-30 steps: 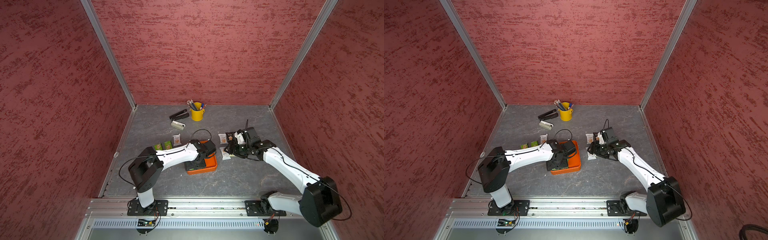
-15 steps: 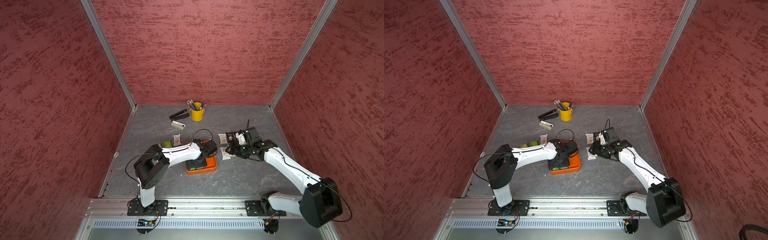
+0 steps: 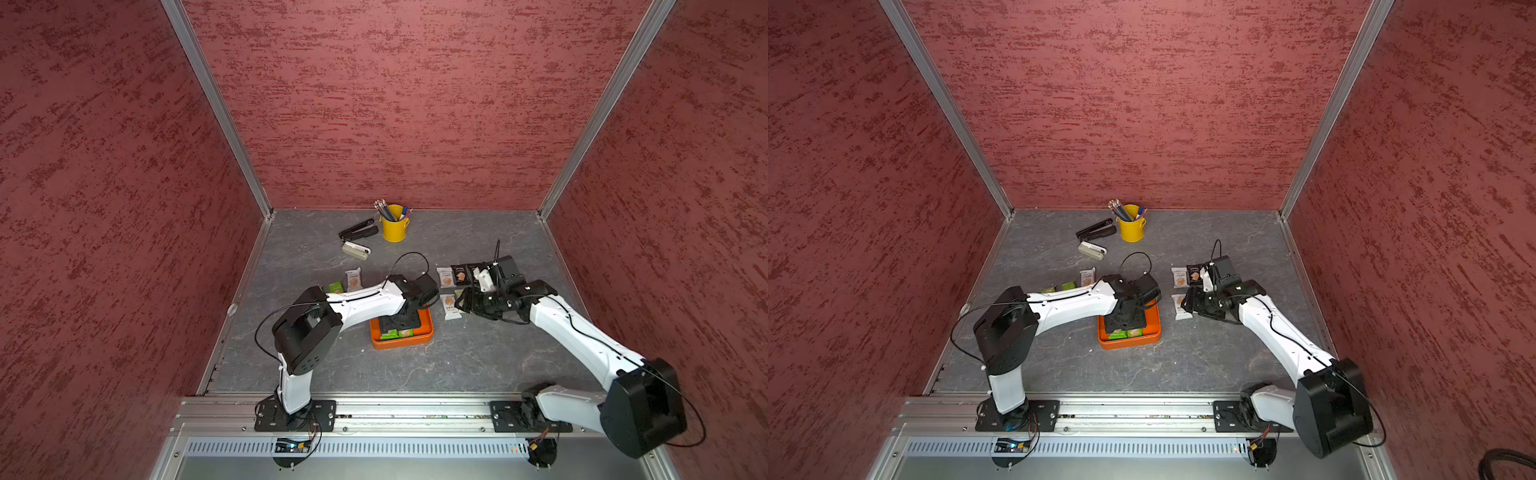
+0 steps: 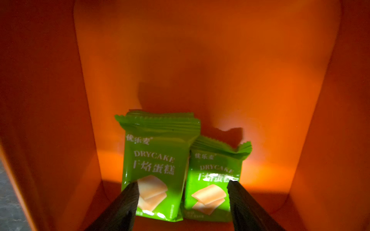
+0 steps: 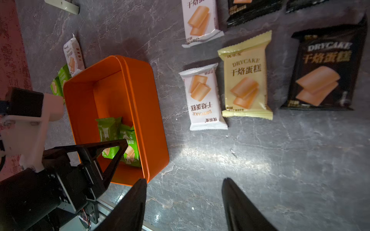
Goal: Take the cookies out of the storage box
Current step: Pick up the cookie from the storage box.
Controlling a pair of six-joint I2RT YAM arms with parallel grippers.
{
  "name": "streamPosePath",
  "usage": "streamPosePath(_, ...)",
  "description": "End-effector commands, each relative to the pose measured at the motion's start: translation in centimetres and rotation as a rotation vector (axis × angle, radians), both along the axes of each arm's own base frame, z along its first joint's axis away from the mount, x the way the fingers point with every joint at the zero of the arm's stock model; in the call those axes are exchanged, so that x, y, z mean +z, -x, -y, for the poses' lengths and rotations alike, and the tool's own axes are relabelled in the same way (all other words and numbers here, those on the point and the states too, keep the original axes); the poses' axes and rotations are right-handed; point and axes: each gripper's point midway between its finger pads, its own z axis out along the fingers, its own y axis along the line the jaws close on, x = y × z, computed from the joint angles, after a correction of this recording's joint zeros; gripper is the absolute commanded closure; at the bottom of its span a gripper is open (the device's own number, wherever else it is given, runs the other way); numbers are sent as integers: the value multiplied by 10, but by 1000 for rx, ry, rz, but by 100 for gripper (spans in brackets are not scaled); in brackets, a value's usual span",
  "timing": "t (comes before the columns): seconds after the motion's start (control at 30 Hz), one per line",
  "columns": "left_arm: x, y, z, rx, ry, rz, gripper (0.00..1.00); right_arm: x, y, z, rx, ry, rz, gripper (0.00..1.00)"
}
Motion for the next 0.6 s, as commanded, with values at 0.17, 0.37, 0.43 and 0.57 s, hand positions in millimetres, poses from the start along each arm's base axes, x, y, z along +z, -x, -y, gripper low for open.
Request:
streamPosePath(0.17, 16, -7, -15, -12, 9, 2, 26, 6, -10, 3, -11, 18, 30, 35)
streamPosePath(0.37, 14, -10, -22, -29, 34, -14, 26, 4, -17, 1, -19, 10, 24, 35)
streamPosePath(0.43, 13, -11, -18, -43, 48, -17, 27, 5, -20, 0, -23, 8, 26, 35)
streamPosePath(0.57, 7, -9, -11, -59, 68, -36, 28, 4, -25, -2, -34, 6, 23, 35)
